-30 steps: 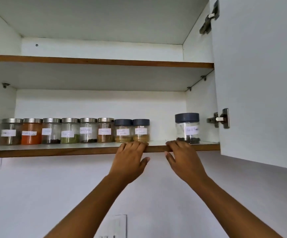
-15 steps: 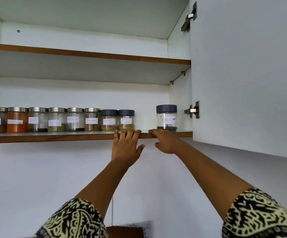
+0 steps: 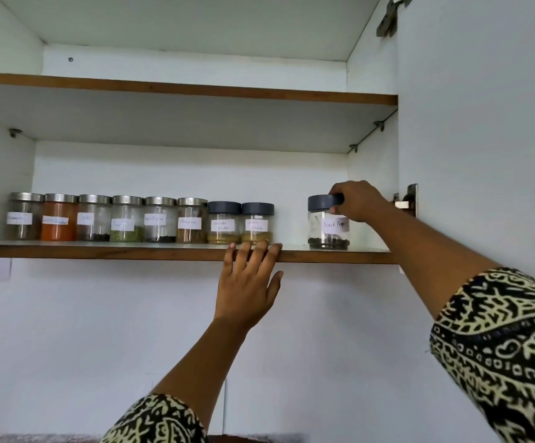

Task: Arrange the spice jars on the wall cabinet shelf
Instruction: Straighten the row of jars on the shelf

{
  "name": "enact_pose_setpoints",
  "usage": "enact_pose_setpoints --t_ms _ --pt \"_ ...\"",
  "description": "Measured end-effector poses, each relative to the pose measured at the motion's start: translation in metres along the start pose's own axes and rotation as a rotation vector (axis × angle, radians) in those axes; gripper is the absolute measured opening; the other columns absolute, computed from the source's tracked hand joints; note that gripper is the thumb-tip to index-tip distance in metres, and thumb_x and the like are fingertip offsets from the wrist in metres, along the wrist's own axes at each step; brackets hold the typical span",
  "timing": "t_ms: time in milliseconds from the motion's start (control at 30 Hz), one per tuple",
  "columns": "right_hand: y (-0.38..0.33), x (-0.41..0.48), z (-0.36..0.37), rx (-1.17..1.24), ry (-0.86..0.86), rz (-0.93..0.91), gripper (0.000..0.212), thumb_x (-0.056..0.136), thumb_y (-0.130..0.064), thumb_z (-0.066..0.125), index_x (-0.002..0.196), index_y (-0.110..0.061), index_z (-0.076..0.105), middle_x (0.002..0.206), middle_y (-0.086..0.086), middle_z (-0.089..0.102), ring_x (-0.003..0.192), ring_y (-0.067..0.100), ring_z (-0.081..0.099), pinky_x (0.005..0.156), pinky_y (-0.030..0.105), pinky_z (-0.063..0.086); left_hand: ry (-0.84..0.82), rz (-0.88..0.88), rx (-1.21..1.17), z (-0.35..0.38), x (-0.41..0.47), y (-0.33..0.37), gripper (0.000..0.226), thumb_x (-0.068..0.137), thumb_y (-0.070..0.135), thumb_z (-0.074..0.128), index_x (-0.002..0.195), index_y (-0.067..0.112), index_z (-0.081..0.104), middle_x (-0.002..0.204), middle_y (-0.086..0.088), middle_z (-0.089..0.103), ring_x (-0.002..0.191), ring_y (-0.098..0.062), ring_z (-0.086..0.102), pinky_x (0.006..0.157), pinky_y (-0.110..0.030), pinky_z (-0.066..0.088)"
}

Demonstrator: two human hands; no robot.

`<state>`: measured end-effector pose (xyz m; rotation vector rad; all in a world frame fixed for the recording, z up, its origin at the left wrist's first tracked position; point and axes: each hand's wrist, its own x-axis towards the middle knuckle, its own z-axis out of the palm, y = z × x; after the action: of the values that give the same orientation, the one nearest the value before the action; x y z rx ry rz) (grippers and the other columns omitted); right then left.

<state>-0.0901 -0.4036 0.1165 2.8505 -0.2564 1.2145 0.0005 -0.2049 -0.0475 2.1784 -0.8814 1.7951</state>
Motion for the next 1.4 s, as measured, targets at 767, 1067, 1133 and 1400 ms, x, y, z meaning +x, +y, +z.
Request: enact_pose_setpoints --t_ms 767,1067,1133,1400 --pt "-0.009 0.122 0.091 -0.051 -0.13 -0.085 0.029 0.084 -0.019 0.064 0.113 -0.018 0.067 0.117 0.006 0.066 0.107 0.027 0.058 0.091 0.036 0.049 0.347 0.036 0.186 0.047 0.004 -0.009 0.058 0.088 0.04 0.047 0.143 0.024 0.033 0.138 0.001 0.04 0.131 -0.027 0.036 0.111 -0.044 0.017" --pt "-0.011 0.125 0.095 -0.043 -0.104 -0.086 0.029 0.083 -0.017 0.064 0.112 -0.019 0.067 0.114 0.007 0.067 0.105 0.028 0.059 0.087 0.036 0.049 0.312 0.045 0.173 0.046 0.003 -0.01 0.058 0.089 0.04 0.045 0.143 0.023 0.033 0.138 -0.002 0.05 0.131 -0.028 0.036 0.11 -0.045 0.02" --pt "-0.011 0.123 0.095 -0.042 -0.094 -0.086 0.029 0.084 -0.018 0.063 0.112 -0.019 0.067 0.114 0.007 0.067 0.105 0.028 0.059 0.088 0.036 0.05 0.296 0.044 0.17 0.045 0.003 -0.009 0.058 0.089 0.04 0.045 0.143 0.023 0.033 0.138 -0.003 0.052 0.132 -0.028 0.035 0.11 -0.045 0.019" --pt "-0.014 0.106 0.096 -0.038 -0.021 -0.044 0.039 0.089 -0.022 0.057 0.128 -0.019 0.053 0.126 0.01 0.059 0.113 0.03 0.055 0.089 0.037 0.046 0.084 0.036 0.155 0.029 -0.001 -0.007 0.072 0.086 0.057 0.041 0.147 0.023 0.024 0.147 -0.003 0.031 0.138 -0.03 0.025 0.114 -0.045 0.006"
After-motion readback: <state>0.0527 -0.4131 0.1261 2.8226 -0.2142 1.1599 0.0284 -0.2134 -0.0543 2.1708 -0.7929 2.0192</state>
